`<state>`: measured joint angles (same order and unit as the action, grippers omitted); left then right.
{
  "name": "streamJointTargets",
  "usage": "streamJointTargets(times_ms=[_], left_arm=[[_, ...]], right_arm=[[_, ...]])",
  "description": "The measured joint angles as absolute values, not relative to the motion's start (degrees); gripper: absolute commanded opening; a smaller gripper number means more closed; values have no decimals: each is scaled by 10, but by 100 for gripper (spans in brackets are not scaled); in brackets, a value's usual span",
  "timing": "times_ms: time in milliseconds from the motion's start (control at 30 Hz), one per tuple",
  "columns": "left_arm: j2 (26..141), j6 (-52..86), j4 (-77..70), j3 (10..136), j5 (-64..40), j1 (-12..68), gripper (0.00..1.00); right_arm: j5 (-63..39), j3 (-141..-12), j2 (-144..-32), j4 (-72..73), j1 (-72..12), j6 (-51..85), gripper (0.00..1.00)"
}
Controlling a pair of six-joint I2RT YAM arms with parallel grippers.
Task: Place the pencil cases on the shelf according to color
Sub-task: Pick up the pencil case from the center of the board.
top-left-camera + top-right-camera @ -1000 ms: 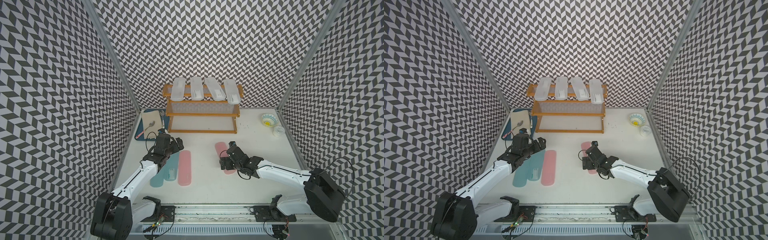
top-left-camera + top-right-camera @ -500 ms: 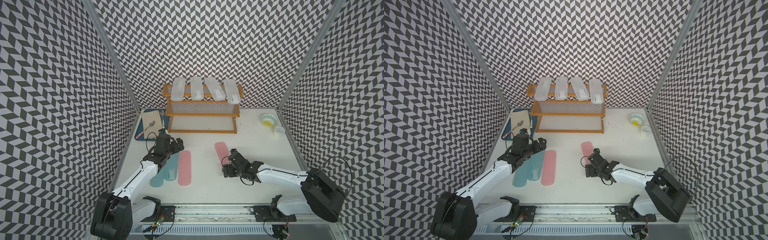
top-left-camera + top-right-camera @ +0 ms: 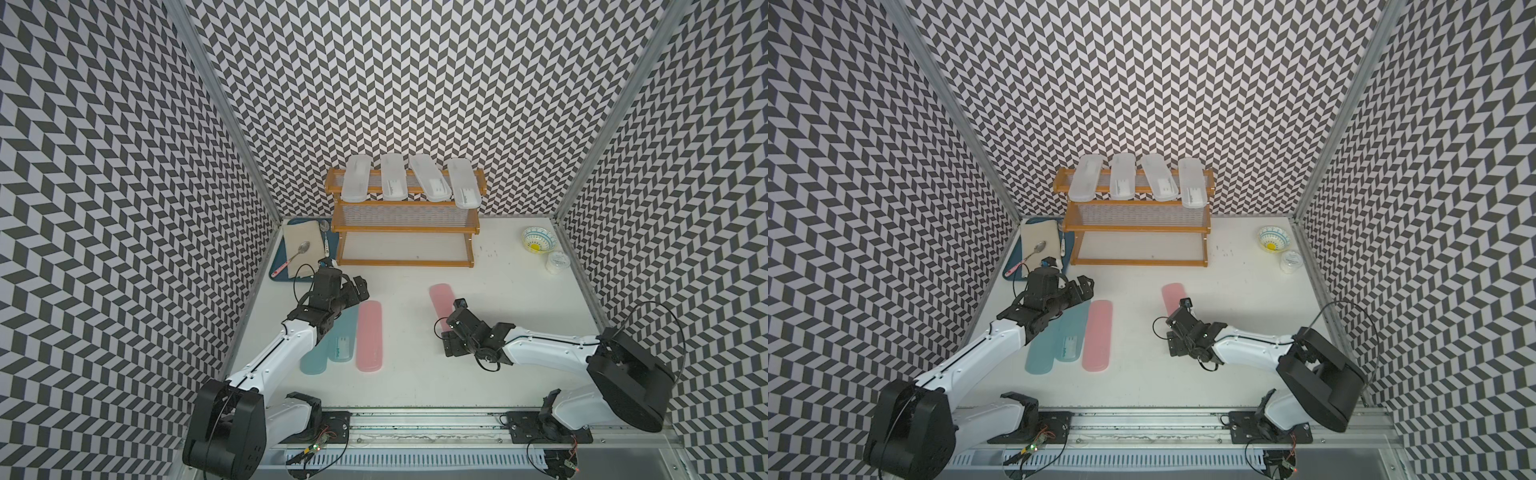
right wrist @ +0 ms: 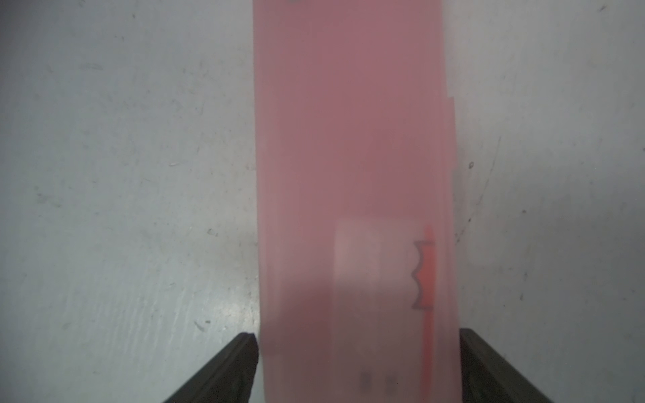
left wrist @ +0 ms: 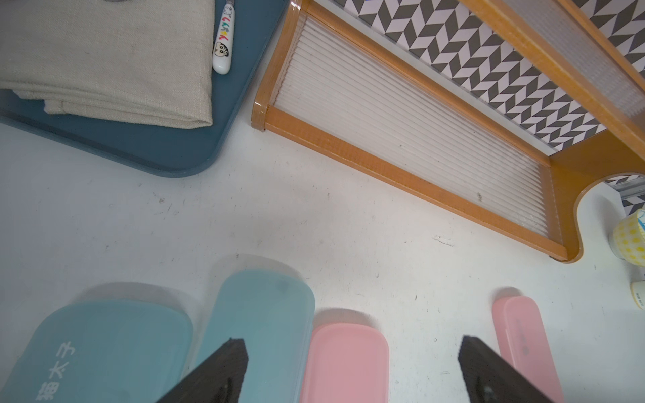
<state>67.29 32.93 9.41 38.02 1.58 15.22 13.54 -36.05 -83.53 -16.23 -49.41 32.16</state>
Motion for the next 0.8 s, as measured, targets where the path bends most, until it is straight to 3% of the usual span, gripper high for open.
streamJointTargets(times_ms=[367,800], left_arm=[[673,329,94,381,16,152,100],[694,329,88,412,7,172,100]], right_arm=[[163,-322,-798,-144,-503,353,62],[202,-356,-699,-198,-499,351,61]])
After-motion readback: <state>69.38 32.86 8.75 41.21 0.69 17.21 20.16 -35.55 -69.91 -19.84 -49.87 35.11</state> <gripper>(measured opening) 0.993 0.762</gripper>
